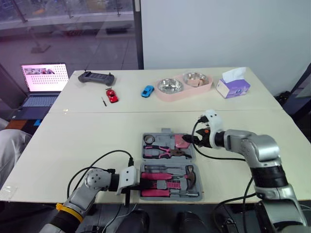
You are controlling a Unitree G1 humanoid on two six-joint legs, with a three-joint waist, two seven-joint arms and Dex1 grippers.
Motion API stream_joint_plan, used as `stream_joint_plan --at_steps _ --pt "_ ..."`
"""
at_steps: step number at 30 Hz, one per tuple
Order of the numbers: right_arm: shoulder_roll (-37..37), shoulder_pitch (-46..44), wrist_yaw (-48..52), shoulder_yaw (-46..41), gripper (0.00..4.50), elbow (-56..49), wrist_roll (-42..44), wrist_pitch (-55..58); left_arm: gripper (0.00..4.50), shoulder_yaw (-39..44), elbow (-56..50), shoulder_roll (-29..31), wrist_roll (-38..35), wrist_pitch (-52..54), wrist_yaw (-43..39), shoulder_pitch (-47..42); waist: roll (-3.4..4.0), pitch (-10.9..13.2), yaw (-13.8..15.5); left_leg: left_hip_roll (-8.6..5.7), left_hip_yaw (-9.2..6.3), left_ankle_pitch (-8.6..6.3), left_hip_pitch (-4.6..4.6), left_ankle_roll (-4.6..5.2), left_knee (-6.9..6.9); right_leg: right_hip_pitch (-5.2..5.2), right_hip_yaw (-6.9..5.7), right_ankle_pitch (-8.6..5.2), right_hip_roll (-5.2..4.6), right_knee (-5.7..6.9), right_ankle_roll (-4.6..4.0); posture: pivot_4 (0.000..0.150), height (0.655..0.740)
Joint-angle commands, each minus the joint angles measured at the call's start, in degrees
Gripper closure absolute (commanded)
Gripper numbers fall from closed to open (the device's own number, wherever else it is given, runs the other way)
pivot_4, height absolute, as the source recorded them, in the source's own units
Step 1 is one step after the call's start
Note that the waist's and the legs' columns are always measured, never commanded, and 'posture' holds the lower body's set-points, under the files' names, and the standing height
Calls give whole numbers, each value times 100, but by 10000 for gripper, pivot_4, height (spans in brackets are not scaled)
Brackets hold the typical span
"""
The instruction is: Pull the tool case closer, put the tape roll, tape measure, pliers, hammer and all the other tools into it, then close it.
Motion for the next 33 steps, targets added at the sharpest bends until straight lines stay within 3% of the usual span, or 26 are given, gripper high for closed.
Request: stream_joint_plan --at_steps 1,19,28,33 --pt "128 -256 118 174 1388 534 -125 -245 45000 -72 689 80 448 190 252 52 4 -2 -16 1 1 0 1 0 0 3 0 0 0 1 0 1500 7400" --pt "877 -893 446 -72 1388 2703 -139 -591 45000 -187 907 182 525 -33 254 -204 37 -33 -174 2 -2 2 19 -1 -1 11 2 5 6 16 8 1500 7400" --pt "1017 -1190 684 -742 1388 3199 304 -290 45000 -250 971 304 692 -201 225 -247 36 -40 -191 4 -2 2 32 -1 -4 13 3 5 8 18 9 1500 7400" --pt "1030 -1165 830 -856 1388 2888 487 -38 45000 -245 1020 376 687 -224 197 -355 37 -39 -200 5 -2 2 25 -1 -8 8 4 5 8 23 9 1500 7400"
